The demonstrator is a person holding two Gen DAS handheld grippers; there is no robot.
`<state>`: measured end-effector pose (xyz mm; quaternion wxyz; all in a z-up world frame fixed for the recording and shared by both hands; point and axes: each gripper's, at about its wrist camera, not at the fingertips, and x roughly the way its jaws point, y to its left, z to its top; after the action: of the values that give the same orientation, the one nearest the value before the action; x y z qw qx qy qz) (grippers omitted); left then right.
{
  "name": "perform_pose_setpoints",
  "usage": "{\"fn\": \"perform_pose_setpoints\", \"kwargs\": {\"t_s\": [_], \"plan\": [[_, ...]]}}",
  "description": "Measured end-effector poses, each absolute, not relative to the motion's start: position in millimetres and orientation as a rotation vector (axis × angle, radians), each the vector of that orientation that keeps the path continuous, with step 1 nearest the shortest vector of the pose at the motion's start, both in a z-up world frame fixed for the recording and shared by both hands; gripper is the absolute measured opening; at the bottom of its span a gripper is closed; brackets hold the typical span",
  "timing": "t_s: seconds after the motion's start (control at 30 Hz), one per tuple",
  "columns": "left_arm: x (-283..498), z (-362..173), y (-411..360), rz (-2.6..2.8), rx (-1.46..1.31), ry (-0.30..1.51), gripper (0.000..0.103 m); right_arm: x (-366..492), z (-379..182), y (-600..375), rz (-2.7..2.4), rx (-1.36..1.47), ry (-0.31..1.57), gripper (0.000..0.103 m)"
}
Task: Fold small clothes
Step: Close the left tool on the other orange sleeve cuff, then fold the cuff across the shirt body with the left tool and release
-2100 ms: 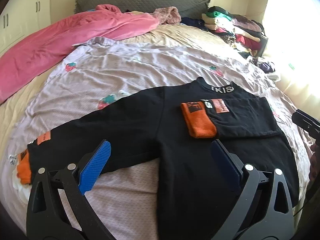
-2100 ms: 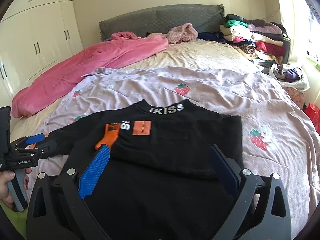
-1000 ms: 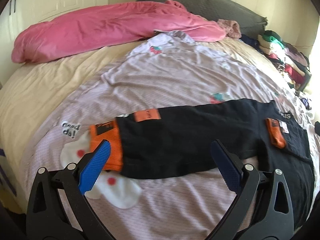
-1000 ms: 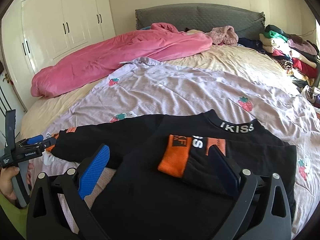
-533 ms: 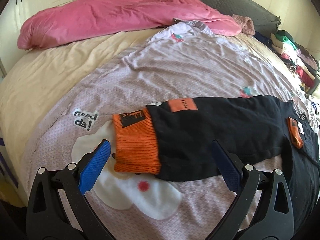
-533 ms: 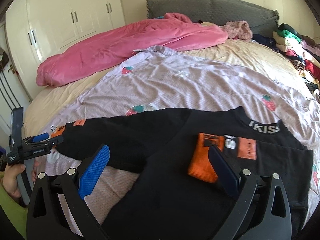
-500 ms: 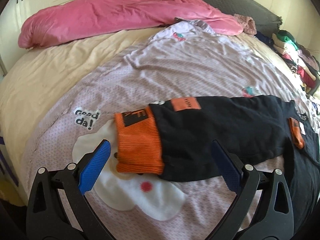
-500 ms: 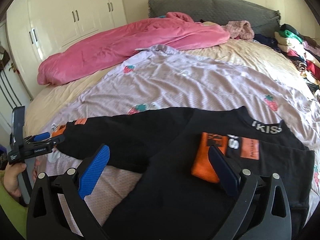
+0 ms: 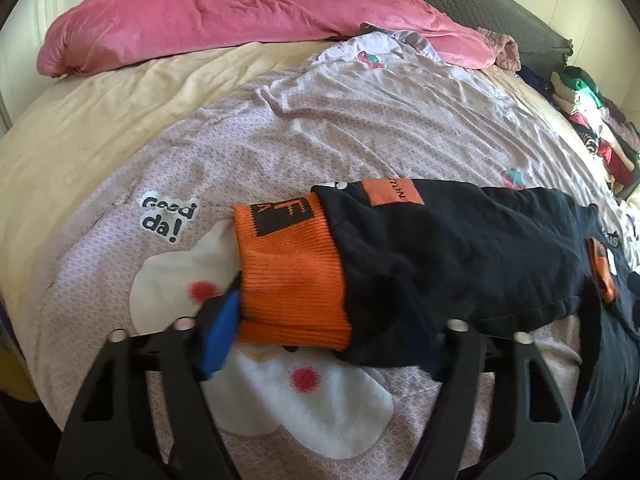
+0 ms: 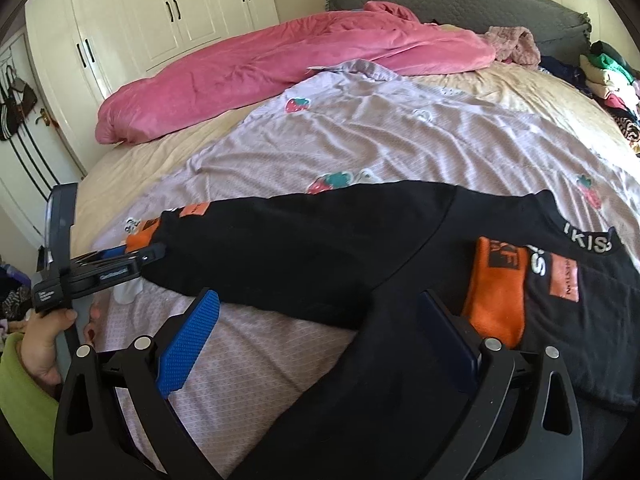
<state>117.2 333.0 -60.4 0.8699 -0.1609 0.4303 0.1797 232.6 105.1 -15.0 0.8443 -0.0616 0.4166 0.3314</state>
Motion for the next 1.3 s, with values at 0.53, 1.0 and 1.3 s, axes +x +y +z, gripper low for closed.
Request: {"fn": "perform_pose_setpoints", "kwargs": {"t_s": [0.53,1.0,1.3], "plan": [[125,5,288,0.216,-0.301,0.774,0.012,237,0,45,0.633,-0.013,0.847,0.098],[165,58,173,0.021,-0.180,0.718,0.012,240,13,-68,0.457,0.120,0.790,0.098],[189,55,83,-0.104,-0.088,0.749,0.012,236,13,-144,0.347,0.211,0.757,0.098]]}}
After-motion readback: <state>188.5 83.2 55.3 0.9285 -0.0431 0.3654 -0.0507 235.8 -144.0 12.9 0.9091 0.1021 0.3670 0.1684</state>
